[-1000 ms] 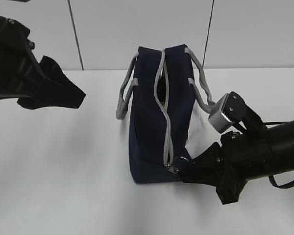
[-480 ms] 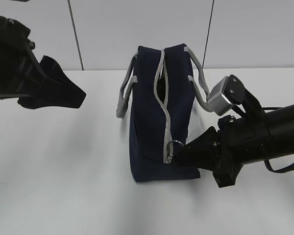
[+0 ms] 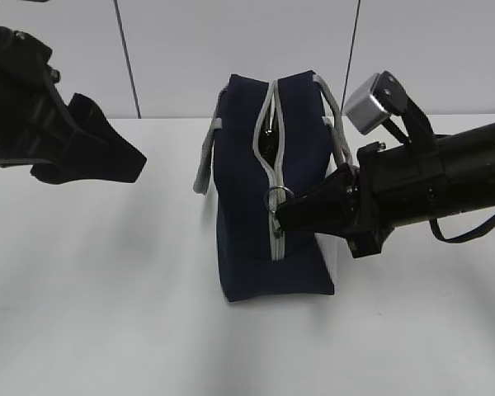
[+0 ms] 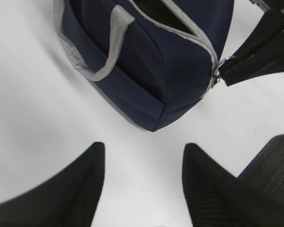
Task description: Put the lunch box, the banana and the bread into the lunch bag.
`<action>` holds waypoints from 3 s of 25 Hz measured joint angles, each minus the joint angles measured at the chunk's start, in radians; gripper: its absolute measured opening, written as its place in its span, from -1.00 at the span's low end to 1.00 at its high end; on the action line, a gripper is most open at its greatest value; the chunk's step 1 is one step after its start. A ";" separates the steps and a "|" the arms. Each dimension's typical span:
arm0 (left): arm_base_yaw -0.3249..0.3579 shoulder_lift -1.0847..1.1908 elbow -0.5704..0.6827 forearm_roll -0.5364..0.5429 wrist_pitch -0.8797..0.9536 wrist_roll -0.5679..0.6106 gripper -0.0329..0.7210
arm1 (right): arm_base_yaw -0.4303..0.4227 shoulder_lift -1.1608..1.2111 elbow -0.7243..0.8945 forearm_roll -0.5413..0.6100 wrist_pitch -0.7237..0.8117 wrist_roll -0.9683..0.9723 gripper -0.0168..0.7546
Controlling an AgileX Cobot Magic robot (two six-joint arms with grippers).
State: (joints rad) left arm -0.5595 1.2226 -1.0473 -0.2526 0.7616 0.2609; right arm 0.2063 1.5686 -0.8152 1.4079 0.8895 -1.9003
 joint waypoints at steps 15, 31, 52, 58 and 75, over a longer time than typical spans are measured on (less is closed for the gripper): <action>0.000 0.000 0.000 -0.006 0.000 0.024 0.09 | 0.000 -0.075 -0.075 -0.014 0.011 0.031 -1.00; 0.000 0.000 0.007 -0.074 -0.065 0.130 0.09 | 0.000 -0.075 -0.077 0.162 -0.043 0.036 -1.00; 0.000 0.098 0.199 -0.749 -0.311 0.769 0.10 | 0.000 -0.075 -0.077 0.285 -0.079 0.036 -1.00; 0.000 0.185 0.199 -0.982 -0.311 0.973 0.10 | 0.000 -0.075 -0.077 0.286 -0.079 0.036 -1.00; 0.000 0.301 0.199 -1.266 -0.404 1.257 0.10 | 0.000 -0.075 -0.077 0.286 -0.079 0.036 -1.00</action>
State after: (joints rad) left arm -0.5595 1.5239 -0.8487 -1.5184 0.3577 1.5179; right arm 0.2063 1.4939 -0.8921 1.6936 0.8108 -1.8645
